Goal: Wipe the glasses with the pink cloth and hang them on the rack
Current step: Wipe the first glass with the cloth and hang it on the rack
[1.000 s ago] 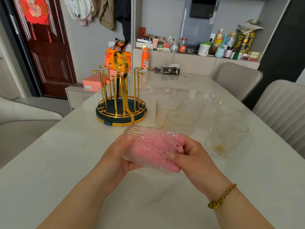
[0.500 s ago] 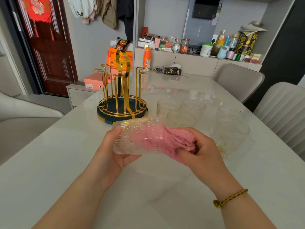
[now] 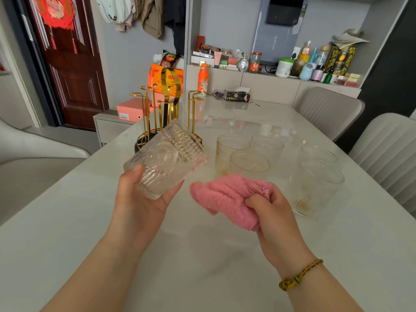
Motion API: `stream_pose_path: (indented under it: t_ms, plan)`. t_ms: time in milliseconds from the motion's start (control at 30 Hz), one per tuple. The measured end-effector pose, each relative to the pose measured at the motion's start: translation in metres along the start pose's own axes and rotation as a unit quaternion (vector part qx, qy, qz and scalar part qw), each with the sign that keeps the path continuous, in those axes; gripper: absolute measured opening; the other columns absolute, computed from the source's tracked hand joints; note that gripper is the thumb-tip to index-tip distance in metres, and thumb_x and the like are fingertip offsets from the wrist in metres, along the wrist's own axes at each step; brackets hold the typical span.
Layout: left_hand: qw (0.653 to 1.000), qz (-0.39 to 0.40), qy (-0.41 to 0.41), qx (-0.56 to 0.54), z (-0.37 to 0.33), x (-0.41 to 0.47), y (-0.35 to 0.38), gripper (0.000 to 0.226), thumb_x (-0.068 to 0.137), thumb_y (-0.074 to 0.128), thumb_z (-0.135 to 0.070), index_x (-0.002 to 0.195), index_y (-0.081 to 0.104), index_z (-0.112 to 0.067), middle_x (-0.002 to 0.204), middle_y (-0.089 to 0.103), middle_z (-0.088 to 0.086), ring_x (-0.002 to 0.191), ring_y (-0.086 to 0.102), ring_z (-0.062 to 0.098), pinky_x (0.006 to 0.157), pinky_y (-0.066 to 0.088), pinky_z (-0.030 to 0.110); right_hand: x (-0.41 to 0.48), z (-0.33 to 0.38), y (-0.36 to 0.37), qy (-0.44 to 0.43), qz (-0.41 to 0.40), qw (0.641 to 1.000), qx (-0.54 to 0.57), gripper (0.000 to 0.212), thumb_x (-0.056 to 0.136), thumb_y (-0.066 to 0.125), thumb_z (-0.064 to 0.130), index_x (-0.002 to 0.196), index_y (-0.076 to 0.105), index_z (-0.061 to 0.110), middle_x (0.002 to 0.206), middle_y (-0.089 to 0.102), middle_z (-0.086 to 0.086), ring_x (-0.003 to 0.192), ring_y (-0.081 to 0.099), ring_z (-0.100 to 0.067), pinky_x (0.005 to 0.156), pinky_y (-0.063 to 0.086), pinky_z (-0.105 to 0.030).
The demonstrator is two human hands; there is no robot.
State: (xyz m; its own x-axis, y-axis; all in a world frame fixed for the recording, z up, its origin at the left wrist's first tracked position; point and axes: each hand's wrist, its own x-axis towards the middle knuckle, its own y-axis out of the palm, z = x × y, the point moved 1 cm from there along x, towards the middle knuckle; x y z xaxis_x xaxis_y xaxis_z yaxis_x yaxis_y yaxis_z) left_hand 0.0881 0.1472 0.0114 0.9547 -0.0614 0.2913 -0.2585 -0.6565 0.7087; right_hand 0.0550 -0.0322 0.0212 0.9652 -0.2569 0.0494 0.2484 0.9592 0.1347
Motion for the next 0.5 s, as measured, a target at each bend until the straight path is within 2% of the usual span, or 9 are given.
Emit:
stream_pose_path:
  t_ms: [133, 200, 267, 333, 400, 467, 500]
  plan:
    - [0.996, 0.033, -0.025, 0.079, 0.009, -0.003, 0.008, 0.078, 0.045, 0.082, -0.042, 0.115, 0.06, -0.017, 0.115, 0.066, 0.004, 0.109, 0.062, 0.018, 0.08, 0.055, 0.03, -0.004, -0.006, 0.006, 0.021, 0.04, 0.999, 0.026, 0.019, 0.063, 0.055, 0.006, 0.079, 0.054, 0.016, 0.08, 0.056, -0.004, 0.072, 0.053, -0.015, 0.06, 0.04, -0.028]
    - [0.991, -0.007, -0.039, 0.125, 0.014, -0.002, 0.004, 0.086, 0.045, 0.076, -0.035, 0.124, 0.051, -0.016, 0.119, 0.064, 0.004, 0.105, 0.063, 0.015, 0.079, 0.056, 0.027, -0.002, -0.008, 0.006, 0.017, 0.032, 0.999, 0.039, 0.019, 0.073, 0.054, -0.001, 0.079, 0.053, 0.016, 0.081, 0.055, -0.004, 0.073, 0.051, -0.015, 0.06, 0.038, -0.028]
    - [0.985, -0.007, -0.053, 0.167, 0.013, -0.001, 0.001, 0.085, 0.049, 0.065, -0.041, 0.128, 0.047, -0.018, 0.12, 0.064, 0.0, 0.105, 0.063, 0.012, 0.08, 0.055, 0.025, -0.002, -0.007, 0.005, -0.002, 0.023, 0.998, 0.056, 0.022, 0.074, 0.054, -0.004, 0.078, 0.053, 0.018, 0.08, 0.054, -0.002, 0.073, 0.051, -0.013, 0.06, 0.039, -0.026]
    - [0.97, 0.016, -0.063, 0.234, 0.011, -0.003, 0.001, 0.072, 0.049, 0.062, -0.044, 0.118, 0.056, -0.024, 0.108, 0.069, -0.006, 0.098, 0.065, 0.008, 0.077, 0.054, 0.022, -0.002, -0.005, 0.004, -0.024, 0.021, 0.998, 0.063, 0.022, 0.07, 0.057, 0.0, 0.078, 0.054, 0.02, 0.079, 0.055, 0.001, 0.073, 0.052, -0.01, 0.059, 0.041, -0.023]
    - [0.945, 0.0, -0.068, 0.319, 0.01, -0.005, 0.002, 0.055, 0.049, 0.069, -0.042, 0.102, 0.06, -0.03, 0.096, 0.07, -0.006, 0.087, 0.066, 0.002, 0.075, 0.053, 0.02, -0.001, -0.004, 0.002, -0.04, 0.019, 0.998, 0.055, 0.021, 0.072, 0.058, 0.002, 0.077, 0.054, 0.023, 0.08, 0.055, 0.002, 0.073, 0.052, -0.011, 0.06, 0.041, -0.023]
    - [0.915, -0.013, -0.064, 0.399, 0.012, -0.005, 0.001, 0.042, 0.062, 0.079, -0.021, 0.093, 0.054, -0.036, 0.092, 0.065, -0.01, 0.078, 0.064, -0.001, 0.066, 0.049, 0.012, 0.001, -0.003, -0.002, -0.05, 0.008, 0.997, 0.051, 0.019, 0.062, 0.055, 0.012, 0.075, 0.054, 0.025, 0.079, 0.056, 0.004, 0.073, 0.053, -0.009, 0.06, 0.044, -0.021]
    - [0.903, -0.008, -0.066, 0.425, 0.014, -0.006, 0.001, 0.044, 0.066, 0.077, -0.012, 0.091, 0.051, -0.038, 0.093, 0.063, -0.011, 0.079, 0.062, -0.001, 0.062, 0.047, 0.01, 0.003, -0.004, -0.003, -0.055, 0.005, 0.997, 0.052, 0.02, 0.058, 0.053, 0.014, 0.075, 0.055, 0.025, 0.078, 0.056, 0.005, 0.072, 0.054, -0.008, 0.058, 0.045, -0.019]
